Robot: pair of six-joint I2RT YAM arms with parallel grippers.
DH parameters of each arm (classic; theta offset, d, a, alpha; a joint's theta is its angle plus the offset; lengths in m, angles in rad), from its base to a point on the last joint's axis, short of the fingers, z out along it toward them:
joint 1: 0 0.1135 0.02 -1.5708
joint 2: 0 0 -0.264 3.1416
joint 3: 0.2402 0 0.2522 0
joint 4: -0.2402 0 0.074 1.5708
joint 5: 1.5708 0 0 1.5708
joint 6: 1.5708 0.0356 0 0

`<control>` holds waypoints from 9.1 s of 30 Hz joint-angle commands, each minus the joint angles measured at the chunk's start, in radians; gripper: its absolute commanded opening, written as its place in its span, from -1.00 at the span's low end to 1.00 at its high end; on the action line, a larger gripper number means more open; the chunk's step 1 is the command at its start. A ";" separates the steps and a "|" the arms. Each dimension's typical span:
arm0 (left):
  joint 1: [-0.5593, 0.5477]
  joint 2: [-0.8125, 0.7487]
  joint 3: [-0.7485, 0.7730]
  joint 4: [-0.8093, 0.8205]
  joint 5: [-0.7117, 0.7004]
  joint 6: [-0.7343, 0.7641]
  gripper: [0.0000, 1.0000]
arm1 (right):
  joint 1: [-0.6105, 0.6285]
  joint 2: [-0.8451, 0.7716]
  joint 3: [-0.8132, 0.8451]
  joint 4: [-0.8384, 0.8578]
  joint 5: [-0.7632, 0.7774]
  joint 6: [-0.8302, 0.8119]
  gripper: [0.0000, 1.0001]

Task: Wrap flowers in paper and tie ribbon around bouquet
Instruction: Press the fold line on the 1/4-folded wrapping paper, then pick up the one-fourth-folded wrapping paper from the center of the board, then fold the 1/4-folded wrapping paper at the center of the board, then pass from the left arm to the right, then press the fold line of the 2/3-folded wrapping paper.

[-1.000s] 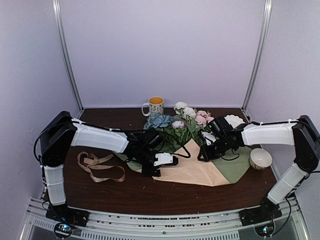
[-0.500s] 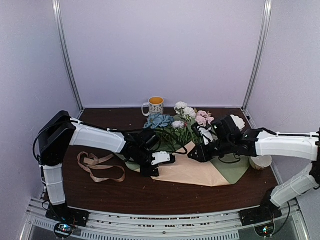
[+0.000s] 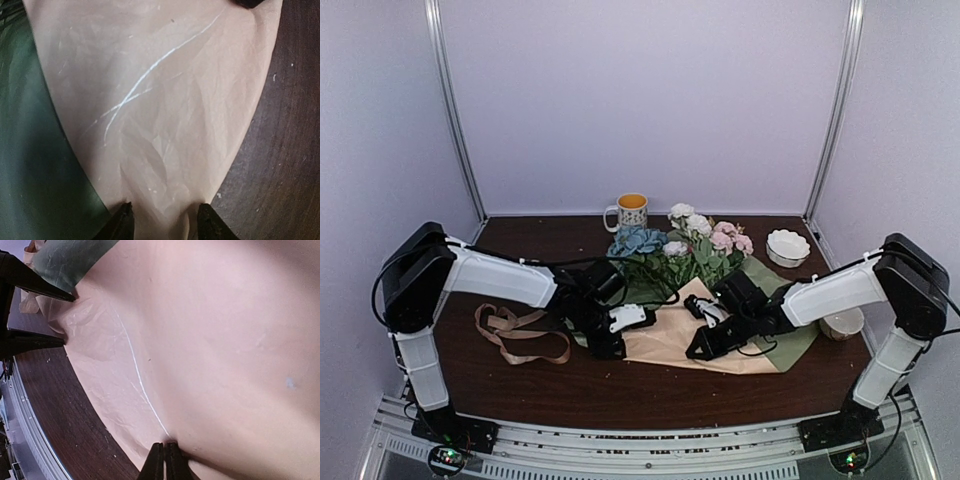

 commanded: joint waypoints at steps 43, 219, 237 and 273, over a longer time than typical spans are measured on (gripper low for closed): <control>0.521 -0.184 -0.439 0.529 0.299 -0.998 0.13 | 0.057 0.033 0.119 -0.138 0.112 -0.026 -0.79; -0.172 -0.036 0.300 0.072 0.019 0.191 -0.30 | -0.036 -0.299 -0.019 -0.105 0.230 0.021 -1.00; -0.206 0.236 0.431 -0.039 0.026 0.329 0.11 | -0.095 -0.226 0.014 -0.065 0.170 0.036 -1.00; 0.273 0.022 0.547 0.025 0.250 0.265 0.48 | -0.164 -0.088 -0.067 0.051 0.146 0.130 -1.00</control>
